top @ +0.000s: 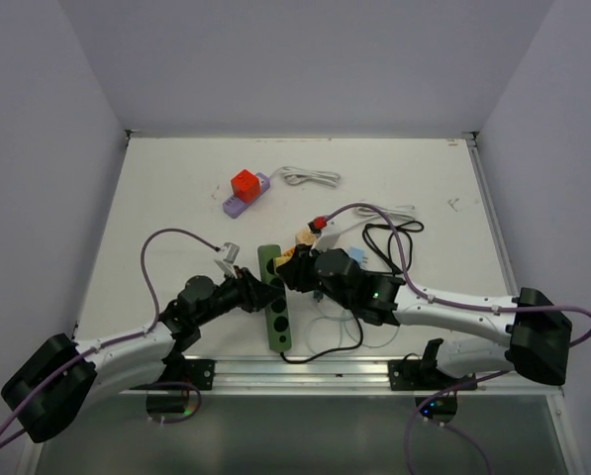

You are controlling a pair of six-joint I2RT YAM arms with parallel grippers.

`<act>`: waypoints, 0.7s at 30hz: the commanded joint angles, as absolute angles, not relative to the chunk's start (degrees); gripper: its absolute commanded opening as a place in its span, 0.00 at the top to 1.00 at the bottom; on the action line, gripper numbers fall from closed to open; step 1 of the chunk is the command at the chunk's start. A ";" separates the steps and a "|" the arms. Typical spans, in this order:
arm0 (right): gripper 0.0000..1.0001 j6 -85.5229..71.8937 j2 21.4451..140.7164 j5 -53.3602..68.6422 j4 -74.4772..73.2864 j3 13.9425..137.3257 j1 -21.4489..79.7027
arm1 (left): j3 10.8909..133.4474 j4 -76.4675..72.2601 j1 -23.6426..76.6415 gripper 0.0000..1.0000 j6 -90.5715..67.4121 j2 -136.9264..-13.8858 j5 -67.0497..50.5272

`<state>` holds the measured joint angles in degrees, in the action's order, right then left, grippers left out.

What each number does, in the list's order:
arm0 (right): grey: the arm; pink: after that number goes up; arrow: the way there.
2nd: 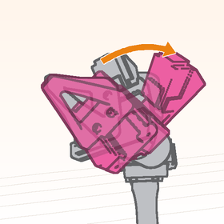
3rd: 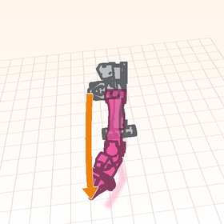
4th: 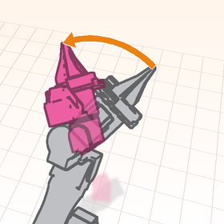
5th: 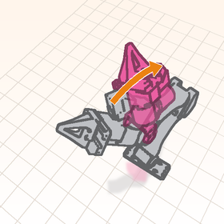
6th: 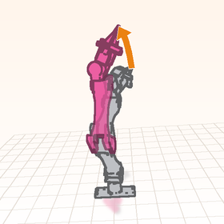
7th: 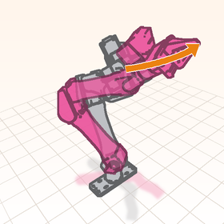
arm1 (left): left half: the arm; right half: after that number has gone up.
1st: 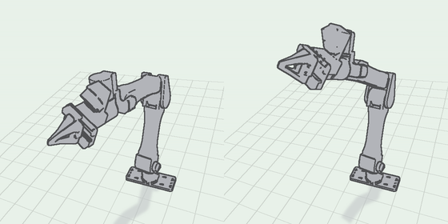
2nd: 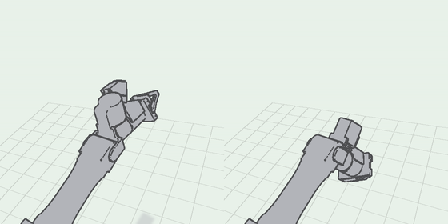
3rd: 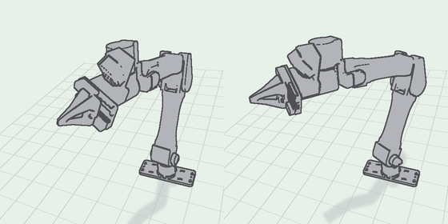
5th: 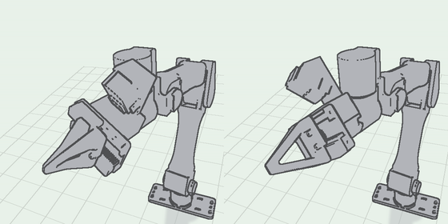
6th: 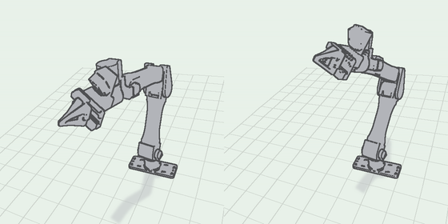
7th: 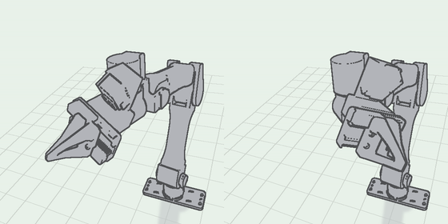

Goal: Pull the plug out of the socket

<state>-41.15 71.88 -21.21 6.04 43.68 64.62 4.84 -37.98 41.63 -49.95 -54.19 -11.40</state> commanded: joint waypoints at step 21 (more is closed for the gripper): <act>1.00 -39.99 74.62 -31.11 -5.54 55.19 68.02 | 14.94 -9.50 37.00 1.00 -42.28 -54.05 6.49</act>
